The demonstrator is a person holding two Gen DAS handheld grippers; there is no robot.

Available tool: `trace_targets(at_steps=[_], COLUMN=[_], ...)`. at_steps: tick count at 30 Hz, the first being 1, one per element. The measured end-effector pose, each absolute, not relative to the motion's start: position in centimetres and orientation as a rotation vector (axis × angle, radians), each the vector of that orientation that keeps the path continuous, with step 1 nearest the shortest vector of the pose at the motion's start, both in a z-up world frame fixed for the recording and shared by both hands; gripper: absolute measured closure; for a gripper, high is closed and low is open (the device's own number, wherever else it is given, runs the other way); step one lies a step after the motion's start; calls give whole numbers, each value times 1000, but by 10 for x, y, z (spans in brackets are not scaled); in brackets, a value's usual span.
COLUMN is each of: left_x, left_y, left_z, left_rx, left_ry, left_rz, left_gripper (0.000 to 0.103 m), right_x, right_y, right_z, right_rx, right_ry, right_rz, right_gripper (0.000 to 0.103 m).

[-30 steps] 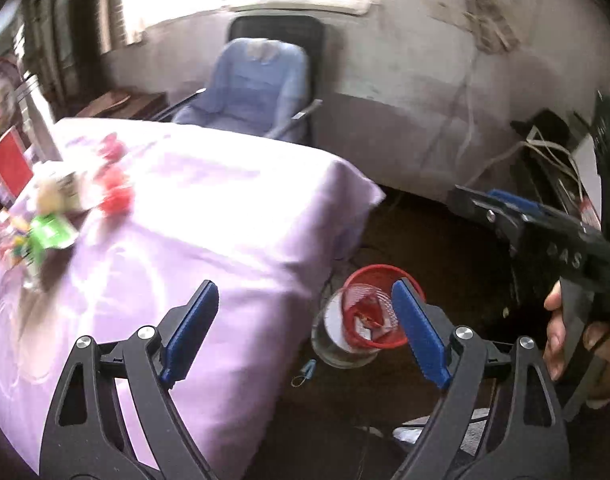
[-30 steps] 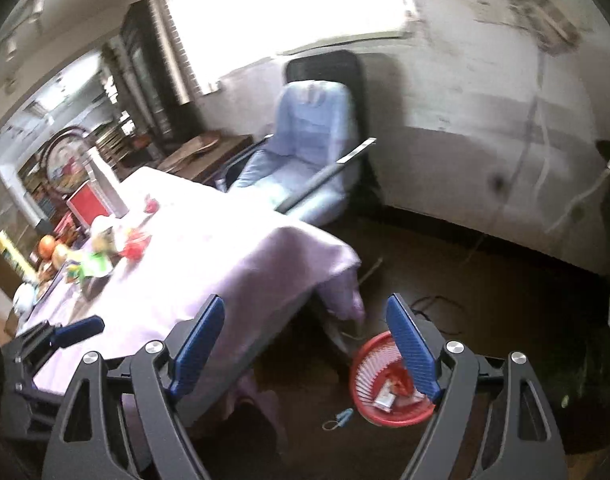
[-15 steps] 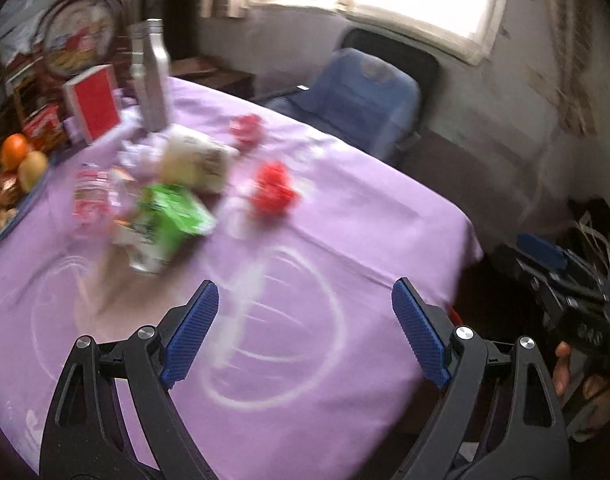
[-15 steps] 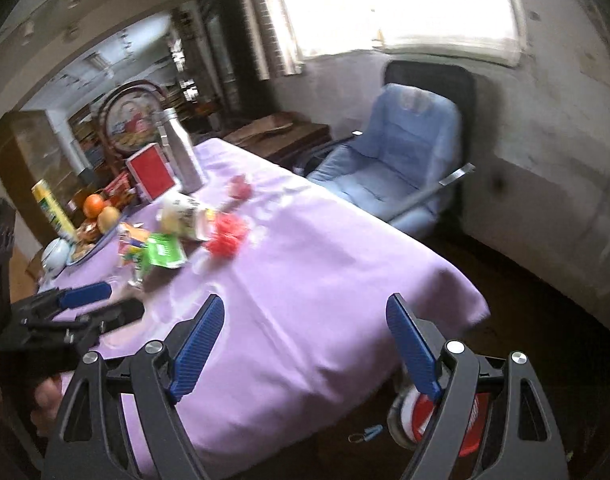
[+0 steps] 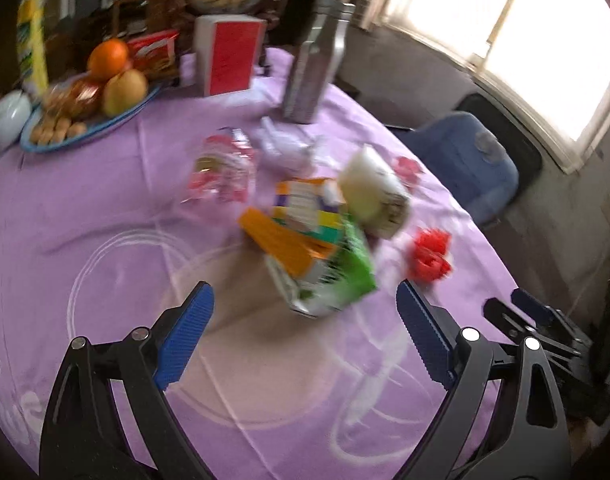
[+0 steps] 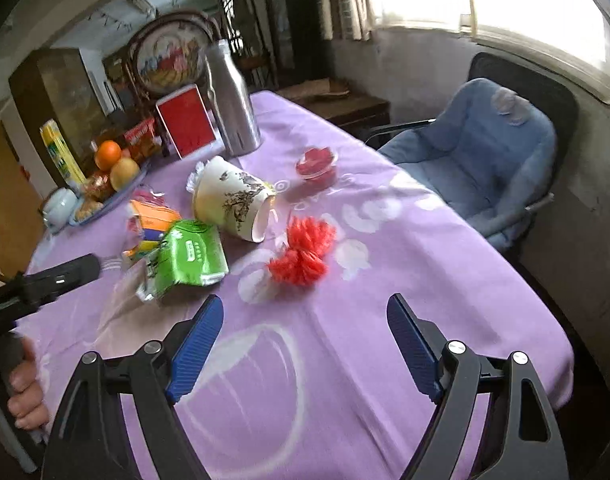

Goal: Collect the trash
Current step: 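Grasp the red mesh net with the right tool and lift it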

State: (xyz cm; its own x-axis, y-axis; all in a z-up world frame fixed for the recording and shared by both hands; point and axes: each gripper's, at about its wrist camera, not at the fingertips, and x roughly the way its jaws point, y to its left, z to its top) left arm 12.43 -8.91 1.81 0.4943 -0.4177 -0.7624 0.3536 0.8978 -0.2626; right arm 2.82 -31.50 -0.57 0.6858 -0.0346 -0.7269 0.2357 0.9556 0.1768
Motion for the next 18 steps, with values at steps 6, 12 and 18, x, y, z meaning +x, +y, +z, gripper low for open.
trace_targets(at_steps=[6, 12, 18], left_x=[140, 145, 147], left_y=[-78, -79, -77], left_z=[7, 0, -2], left_rx=[-131, -139, -151], left_ry=[975, 986, 984], left_rz=[-425, -400, -394], left_gripper=[13, 13, 13], right_x=[88, 120, 110], right_y=[-306, -303, -310], right_z=[-36, -58, -51], right_rx=[251, 218, 272], right_ry=[894, 945, 888], right_rz=[-160, -211, -209], right_gripper=[25, 46, 71])
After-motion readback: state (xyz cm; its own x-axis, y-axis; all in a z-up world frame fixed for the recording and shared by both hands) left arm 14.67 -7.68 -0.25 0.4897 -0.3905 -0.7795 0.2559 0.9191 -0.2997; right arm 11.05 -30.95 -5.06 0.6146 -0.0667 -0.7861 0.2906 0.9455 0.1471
